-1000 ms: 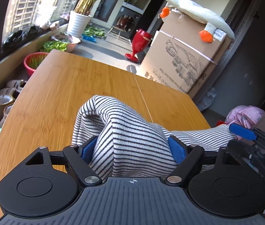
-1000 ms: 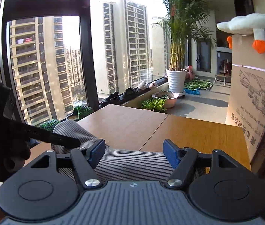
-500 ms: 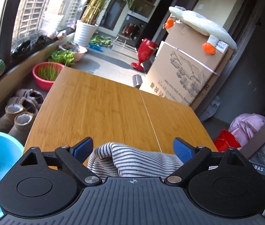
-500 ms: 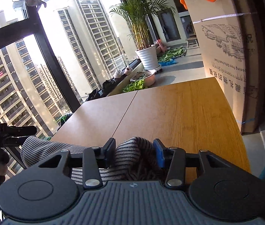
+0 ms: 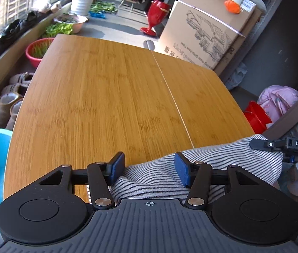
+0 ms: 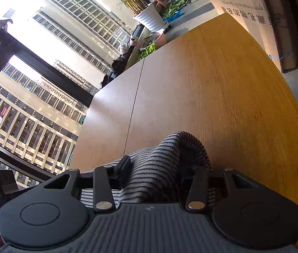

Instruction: Fold clothes

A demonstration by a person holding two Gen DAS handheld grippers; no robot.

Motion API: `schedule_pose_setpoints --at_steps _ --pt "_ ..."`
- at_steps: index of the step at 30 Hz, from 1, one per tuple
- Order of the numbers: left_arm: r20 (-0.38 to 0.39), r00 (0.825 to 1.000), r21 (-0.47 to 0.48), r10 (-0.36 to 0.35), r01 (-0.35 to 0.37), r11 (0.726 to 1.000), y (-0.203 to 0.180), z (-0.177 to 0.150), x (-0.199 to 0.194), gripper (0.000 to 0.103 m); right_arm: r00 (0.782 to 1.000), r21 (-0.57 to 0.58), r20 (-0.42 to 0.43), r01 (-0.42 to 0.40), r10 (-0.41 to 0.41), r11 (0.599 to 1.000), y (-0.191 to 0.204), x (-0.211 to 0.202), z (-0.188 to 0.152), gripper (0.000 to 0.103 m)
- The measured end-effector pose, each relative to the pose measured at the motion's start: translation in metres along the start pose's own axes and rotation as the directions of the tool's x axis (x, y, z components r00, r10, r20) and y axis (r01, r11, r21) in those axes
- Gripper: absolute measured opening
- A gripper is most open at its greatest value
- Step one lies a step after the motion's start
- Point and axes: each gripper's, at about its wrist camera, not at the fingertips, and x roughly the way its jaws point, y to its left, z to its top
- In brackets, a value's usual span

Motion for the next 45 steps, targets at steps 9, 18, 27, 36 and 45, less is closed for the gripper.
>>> schedule_pose_setpoints --at_steps 9,18,27,36,45 --pt "0.113 0.991 -0.011 -0.071 0.073 0.997 0.011 0.067 0.034 0.013 0.985 -0.093 0.168 -0.011 0.027 0.996 0.020 0.037 0.052 0.021" --pt "0.210 0.977 -0.010 -0.023 0.026 1.000 -0.011 0.085 0.010 0.061 0.965 -0.163 0.256 0.105 -0.061 0.981 -0.003 0.048 0.069 0.021" --pt "0.079 0.997 -0.156 0.002 0.010 0.988 0.015 0.070 0.031 0.045 0.966 -0.156 0.253 0.090 -0.048 0.984 -0.007 0.041 0.056 0.023" --pt "0.198 0.979 -0.022 0.039 -0.035 0.999 0.009 0.109 0.060 0.029 0.954 -0.167 0.300 0.071 -0.018 0.983 0.006 0.041 0.072 0.022" --pt "0.216 0.976 0.051 -0.026 0.015 0.999 0.011 0.045 0.031 0.032 0.962 -0.131 0.270 0.074 -0.037 0.989 -0.023 0.018 0.035 0.024"
